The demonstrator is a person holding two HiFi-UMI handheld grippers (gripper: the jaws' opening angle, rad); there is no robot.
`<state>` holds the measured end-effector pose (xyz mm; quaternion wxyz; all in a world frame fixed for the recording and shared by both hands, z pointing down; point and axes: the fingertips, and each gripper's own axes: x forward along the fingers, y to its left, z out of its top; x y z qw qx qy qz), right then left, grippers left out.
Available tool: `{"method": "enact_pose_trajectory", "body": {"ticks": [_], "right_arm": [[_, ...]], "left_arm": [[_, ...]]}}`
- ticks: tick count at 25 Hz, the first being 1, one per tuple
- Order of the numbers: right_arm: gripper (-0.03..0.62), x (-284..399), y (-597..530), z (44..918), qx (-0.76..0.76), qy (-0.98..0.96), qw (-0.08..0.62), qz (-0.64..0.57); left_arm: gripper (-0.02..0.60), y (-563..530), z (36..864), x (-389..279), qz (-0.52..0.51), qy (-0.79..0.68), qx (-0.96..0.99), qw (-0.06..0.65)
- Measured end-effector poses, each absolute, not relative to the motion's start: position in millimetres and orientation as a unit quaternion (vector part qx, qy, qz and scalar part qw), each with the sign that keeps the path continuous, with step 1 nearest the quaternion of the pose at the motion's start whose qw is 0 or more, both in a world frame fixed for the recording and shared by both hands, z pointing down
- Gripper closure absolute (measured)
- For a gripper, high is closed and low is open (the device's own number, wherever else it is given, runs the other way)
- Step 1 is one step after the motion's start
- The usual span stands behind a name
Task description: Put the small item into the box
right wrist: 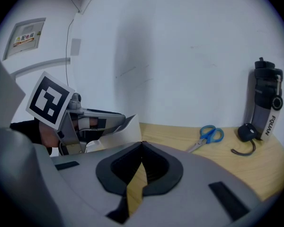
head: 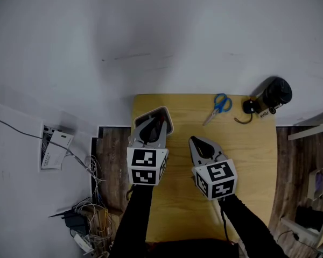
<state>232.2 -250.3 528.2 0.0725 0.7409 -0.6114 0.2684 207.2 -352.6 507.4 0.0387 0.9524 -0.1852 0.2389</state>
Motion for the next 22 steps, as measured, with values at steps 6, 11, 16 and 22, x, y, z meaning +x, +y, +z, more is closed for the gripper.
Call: {"method": "enact_pose_trajectory", "body": {"ticks": [6,11,16,22], "right_arm": [[0.586,230,-249,523,0.741,-0.613,0.072,0.263],[0.586,232,-248,516,0.744,-0.613,0.072,0.256],[0.586,231,-246,509,0.747,-0.612,0.071,0.25],[0.586,226,-246,501,0.746,-0.616,0.068,0.244]], "left_arm": [[0.502,-353,505,206,0.23,-0.186,0.954,0.046],[0.505,-349,500,205,0.225,-0.184,0.956,0.042],[0.517,-344,492,203,0.22,-0.181,0.958,0.036],[0.523,-340,486,197,0.213,-0.178,0.96,0.043]]}}
